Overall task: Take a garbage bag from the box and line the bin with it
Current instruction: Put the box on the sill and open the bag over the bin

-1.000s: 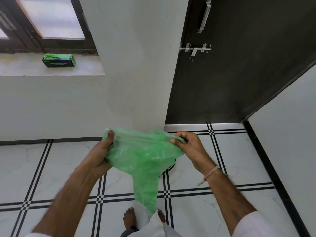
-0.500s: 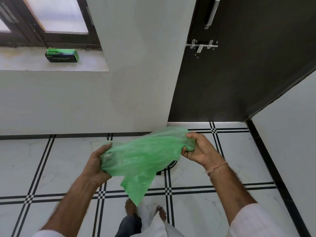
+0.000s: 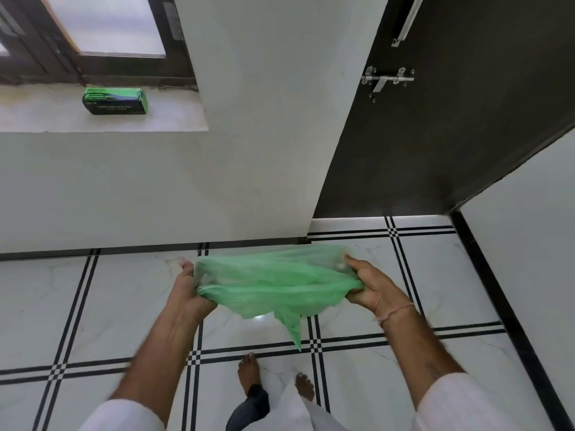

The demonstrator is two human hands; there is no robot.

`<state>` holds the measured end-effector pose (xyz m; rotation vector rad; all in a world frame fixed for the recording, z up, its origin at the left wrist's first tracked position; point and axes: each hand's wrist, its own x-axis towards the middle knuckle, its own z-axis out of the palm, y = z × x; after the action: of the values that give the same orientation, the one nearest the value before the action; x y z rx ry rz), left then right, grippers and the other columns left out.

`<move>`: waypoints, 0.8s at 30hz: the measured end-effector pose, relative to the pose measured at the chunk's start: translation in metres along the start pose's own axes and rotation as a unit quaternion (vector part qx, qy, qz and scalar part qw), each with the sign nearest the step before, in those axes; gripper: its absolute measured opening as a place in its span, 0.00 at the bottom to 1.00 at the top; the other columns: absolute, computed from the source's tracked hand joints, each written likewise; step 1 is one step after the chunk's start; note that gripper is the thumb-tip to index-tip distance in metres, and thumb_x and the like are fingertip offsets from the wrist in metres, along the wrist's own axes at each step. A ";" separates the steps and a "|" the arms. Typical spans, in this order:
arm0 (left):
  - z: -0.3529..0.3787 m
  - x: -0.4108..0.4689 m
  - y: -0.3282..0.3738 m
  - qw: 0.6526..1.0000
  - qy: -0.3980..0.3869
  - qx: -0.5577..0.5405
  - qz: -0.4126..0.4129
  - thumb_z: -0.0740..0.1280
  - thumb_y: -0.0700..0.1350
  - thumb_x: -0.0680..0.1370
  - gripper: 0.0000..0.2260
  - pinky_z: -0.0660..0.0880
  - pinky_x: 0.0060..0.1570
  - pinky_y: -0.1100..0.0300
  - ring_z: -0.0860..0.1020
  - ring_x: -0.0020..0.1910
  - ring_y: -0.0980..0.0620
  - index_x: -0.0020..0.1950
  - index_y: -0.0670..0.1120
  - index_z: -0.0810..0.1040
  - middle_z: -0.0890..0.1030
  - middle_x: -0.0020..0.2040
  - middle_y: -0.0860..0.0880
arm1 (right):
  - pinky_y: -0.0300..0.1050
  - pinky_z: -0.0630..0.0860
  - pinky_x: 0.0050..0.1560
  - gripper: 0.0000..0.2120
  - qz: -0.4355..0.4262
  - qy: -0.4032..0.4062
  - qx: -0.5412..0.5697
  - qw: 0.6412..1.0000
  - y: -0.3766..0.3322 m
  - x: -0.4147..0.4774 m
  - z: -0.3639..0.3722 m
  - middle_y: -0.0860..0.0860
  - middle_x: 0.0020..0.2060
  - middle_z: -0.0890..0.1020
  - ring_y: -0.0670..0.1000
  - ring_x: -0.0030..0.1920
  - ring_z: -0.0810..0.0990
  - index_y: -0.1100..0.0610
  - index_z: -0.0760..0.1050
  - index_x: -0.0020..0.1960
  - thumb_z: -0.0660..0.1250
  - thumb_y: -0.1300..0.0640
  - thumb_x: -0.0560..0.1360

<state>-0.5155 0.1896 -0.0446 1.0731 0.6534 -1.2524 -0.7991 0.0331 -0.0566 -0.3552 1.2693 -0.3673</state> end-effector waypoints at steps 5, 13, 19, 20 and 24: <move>0.090 0.002 0.021 0.960 0.031 0.127 0.248 0.58 0.66 0.82 0.25 0.81 0.51 0.47 0.84 0.49 0.43 0.52 0.47 0.85 0.85 0.49 0.43 | 0.47 0.81 0.52 0.27 -0.352 -0.046 -0.087 0.931 -0.054 -0.046 0.092 0.57 0.60 0.84 0.57 0.61 0.84 0.60 0.75 0.70 0.75 0.48 0.76; 0.021 0.041 -0.028 0.889 -0.014 0.433 0.145 0.64 0.63 0.80 0.28 0.80 0.34 0.57 0.84 0.35 0.47 0.51 0.38 0.84 0.86 0.49 0.33 | 0.56 0.81 0.53 0.39 -0.277 0.041 -0.383 0.880 0.041 0.045 0.064 0.61 0.47 0.88 0.65 0.54 0.85 0.63 0.84 0.49 0.65 0.25 0.70; 0.011 0.048 -0.009 0.964 -0.025 0.258 0.064 0.63 0.67 0.75 0.32 0.81 0.46 0.48 0.83 0.37 0.48 0.56 0.38 0.81 0.86 0.38 0.44 | 0.56 0.83 0.54 0.27 -0.160 0.042 -0.313 0.935 0.035 0.044 0.063 0.61 0.49 0.88 0.60 0.49 0.87 0.62 0.84 0.51 0.64 0.37 0.80; 0.013 0.049 -0.005 0.969 -0.031 0.237 0.058 0.64 0.67 0.74 0.33 0.81 0.50 0.46 0.85 0.43 0.45 0.59 0.38 0.81 0.87 0.44 0.42 | 0.53 0.85 0.51 0.25 -0.161 0.036 -0.298 0.940 0.031 0.041 0.061 0.59 0.48 0.89 0.58 0.48 0.88 0.62 0.84 0.53 0.63 0.41 0.82; 0.010 0.051 0.005 0.985 -0.060 0.155 0.052 0.63 0.68 0.76 0.33 0.75 0.64 0.37 0.81 0.62 0.37 0.64 0.40 0.80 0.84 0.61 0.37 | 0.37 0.75 0.29 0.19 -0.162 -0.017 -0.186 0.969 0.020 0.024 0.061 0.54 0.44 0.87 0.45 0.36 0.84 0.63 0.82 0.57 0.61 0.48 0.85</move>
<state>-0.5002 0.1589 -0.0835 1.2586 0.3113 -1.3427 -0.7326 0.0435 -0.0702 -0.8911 1.2466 -0.3967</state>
